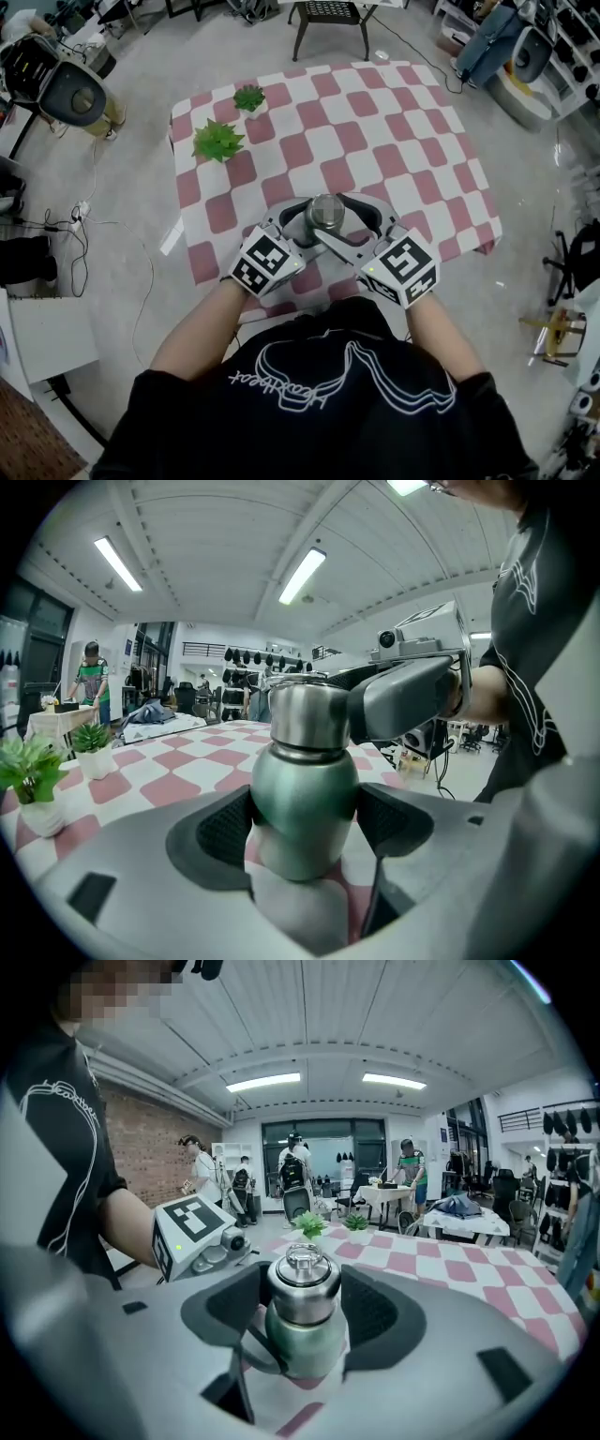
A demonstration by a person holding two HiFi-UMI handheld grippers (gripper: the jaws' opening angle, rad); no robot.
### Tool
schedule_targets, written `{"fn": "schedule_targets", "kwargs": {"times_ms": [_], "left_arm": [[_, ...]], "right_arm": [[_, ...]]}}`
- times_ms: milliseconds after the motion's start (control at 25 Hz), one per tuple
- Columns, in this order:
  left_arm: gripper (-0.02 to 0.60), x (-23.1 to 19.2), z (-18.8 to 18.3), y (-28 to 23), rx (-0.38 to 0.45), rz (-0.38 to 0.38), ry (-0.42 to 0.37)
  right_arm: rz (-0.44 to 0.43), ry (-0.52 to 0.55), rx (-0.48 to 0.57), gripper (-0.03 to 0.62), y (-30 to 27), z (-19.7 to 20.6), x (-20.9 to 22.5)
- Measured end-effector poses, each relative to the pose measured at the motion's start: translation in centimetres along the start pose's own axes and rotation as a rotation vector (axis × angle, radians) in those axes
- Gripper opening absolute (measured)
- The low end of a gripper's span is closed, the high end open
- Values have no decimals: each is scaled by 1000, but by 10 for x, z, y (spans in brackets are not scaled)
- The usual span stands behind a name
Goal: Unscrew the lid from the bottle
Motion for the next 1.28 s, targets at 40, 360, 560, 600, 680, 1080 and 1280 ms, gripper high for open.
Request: {"fn": "schedule_targets", "kwargs": {"times_ms": [40, 360, 560, 600, 680, 1080, 1280], "left_arm": [[351, 0, 0, 0, -2, -1, 2], [351, 1, 1, 0, -12, -2, 7], [351, 1, 1, 0, -18, -2, 14], [351, 2, 1, 0, -20, -3, 18], [353, 1, 2, -1, -25, -5, 22], [351, 1, 2, -2, -53, -8, 36], [351, 0, 2, -2, -70, -12, 41]], "right_arm": [[4, 10, 2, 269, -1, 0, 0], [-23, 37, 6, 245, -4, 1, 1], [-93, 80, -30, 245, -2, -3, 2], [-112, 89, -38, 245, -2, -4, 2], [-165, 96, -21, 245, -3, -1, 2], [-462, 253, -20, 245, -5, 2, 2], [-597, 342, -14, 245, -6, 0, 1]]}}
Point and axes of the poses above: the fingertips, and each gripper's own axes: y backward along the fingers, x to its right, z out of its underside, the point moved 2 cm from there along y, backward along the fingers, and after that the axes turned 12 degrees about z, right-handed, at the moved point
